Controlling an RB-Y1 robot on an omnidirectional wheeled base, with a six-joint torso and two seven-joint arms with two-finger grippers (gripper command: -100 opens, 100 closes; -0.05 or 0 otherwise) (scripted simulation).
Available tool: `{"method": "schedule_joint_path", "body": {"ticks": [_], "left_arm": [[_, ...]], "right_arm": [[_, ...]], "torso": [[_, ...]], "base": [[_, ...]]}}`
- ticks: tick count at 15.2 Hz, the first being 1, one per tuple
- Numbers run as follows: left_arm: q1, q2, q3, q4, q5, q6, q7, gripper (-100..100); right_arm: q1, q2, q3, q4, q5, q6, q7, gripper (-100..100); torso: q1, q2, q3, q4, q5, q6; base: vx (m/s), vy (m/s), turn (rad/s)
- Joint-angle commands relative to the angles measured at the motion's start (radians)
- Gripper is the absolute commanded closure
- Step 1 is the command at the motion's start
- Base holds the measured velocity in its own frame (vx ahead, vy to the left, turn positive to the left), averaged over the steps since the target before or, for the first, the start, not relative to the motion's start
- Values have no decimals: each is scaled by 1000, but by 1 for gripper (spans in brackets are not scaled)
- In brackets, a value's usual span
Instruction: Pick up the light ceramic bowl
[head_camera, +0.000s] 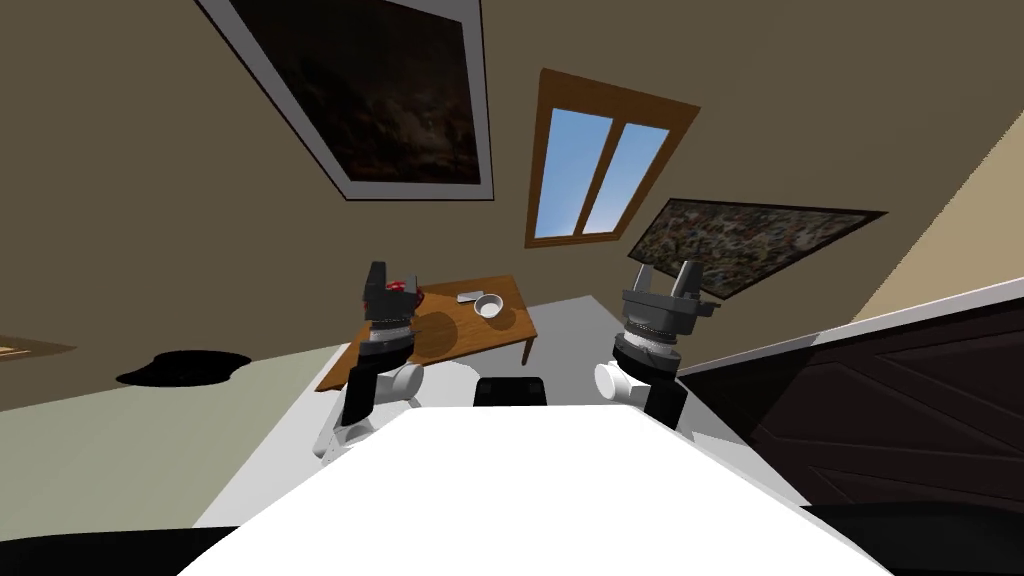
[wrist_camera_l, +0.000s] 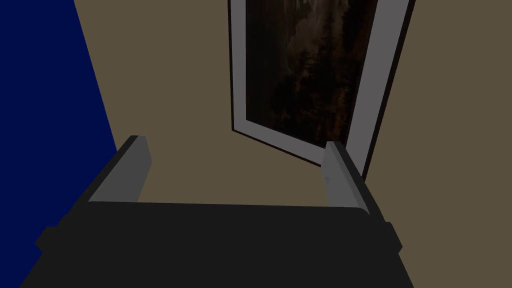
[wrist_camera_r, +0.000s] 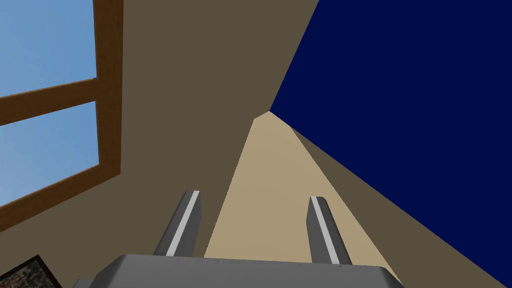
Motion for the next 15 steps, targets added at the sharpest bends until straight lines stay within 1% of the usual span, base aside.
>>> {"method": "schedule_joint_path", "body": {"ticks": [1,2,3,4,5,6,7,8,9,10,11,12,13,14,15], "left_arm": [[-11,12,21,12,7,33,-1,-100],[-22,21,44,24,14,65,-4,-100],[-22,21,44,24,14,73,-4,-100],[-34,28,69,38,21,105,-6,-100],[-34,28,69,38,21,115,-6,-100],[-46,33,94,53,28,144,-9,-100],[-46,33,94,53,28,161,-9,-100],[-46,33,94,53,28,161,-9,-100],[-58,36,121,70,36,191,-11,-100],[-58,36,121,70,36,206,-11,-100],[-58,36,121,70,36,208,-11,-100],[-69,39,149,88,43,243,-13,-100],[-69,39,149,88,43,257,-13,-100],[-69,39,149,88,43,257,-13,-100],[-81,41,177,107,51,293,-15,-100]], "right_arm": [[0,0,0,0,0,0,0,0],[0,0,0,0,0,0,0,0],[0,0,0,0,0,0,0,0],[0,0,0,0,0,0,0,0],[0,0,0,0,0,0,0,0],[0,0,0,0,0,0,0,0],[0,0,0,0,0,0,0,0],[0,0,0,0,0,0,0,0],[0,0,0,0,0,0,0,0],[0,0,0,0,0,0,0,0],[0,0,0,0,0,0,0,0],[0,0,0,0,0,0,0,0],[0,0,0,0,0,0,0,0],[0,0,0,0,0,0,0,0],[0,0,0,0,0,0,0,0]], "torso": [[0,0,0,0,0,0],[0,0,0,0,0,0],[0,0,0,0,0,0],[0,0,0,0,0,0],[0,0,0,0,0,0],[0,0,0,0,0,0],[0,0,0,0,0,0],[0,0,0,0,0,0],[0,0,0,0,0,-1],[0,0,0,0,0,0],[0,0,0,0,0,0],[0,0,0,0,0,-1],[0,0,0,0,0,0],[0,0,0,0,0,0],[0,-1,0,0,0,-1]], "base": [[-16,12,-181],[-20,9,-254],[-21,12,-207],[-19,12,-244],[-18,14,-198],[-19,11,-285],[-18,13,-249],[-14,11,-57],[-16,3,-186],[-16,5,-220],[-11,7,-80],[-11,2,-224],[-14,6,-249],[-11,9,-85],[-12,4,-198]]}}
